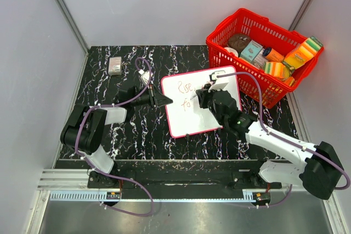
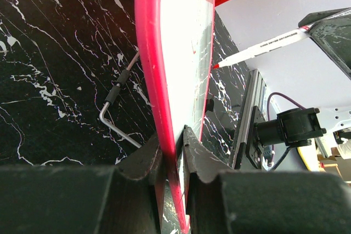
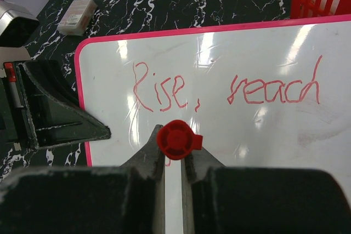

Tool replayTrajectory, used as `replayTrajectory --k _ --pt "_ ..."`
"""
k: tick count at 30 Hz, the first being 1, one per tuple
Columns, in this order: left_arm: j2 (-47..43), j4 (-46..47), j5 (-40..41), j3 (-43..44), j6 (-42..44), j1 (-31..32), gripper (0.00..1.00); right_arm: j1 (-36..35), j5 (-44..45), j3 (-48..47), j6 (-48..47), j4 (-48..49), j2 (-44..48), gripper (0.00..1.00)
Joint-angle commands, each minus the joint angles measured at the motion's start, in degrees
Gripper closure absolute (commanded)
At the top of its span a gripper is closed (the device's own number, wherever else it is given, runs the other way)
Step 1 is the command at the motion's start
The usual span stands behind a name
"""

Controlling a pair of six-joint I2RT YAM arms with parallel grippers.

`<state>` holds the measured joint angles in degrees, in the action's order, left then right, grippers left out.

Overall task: Write a sentence on the whiteboard
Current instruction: Put down the whiteboard on the whiteboard stand.

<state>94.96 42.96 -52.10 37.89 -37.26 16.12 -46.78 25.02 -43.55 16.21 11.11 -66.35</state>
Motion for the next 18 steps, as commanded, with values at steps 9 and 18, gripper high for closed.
replayTrajectory --k 9,18 --pt "-1.35 0.99 0.50 1.13 5.09 1.02 1.00 1.78 0.21 0.48 0.31 1.98 -2.47 1.00" --pt "-1.44 0.99 0.50 1.13 5.18 1.11 1.00 1.87 -1.72 2.77 1.63 0.84 -1.24 1.00"
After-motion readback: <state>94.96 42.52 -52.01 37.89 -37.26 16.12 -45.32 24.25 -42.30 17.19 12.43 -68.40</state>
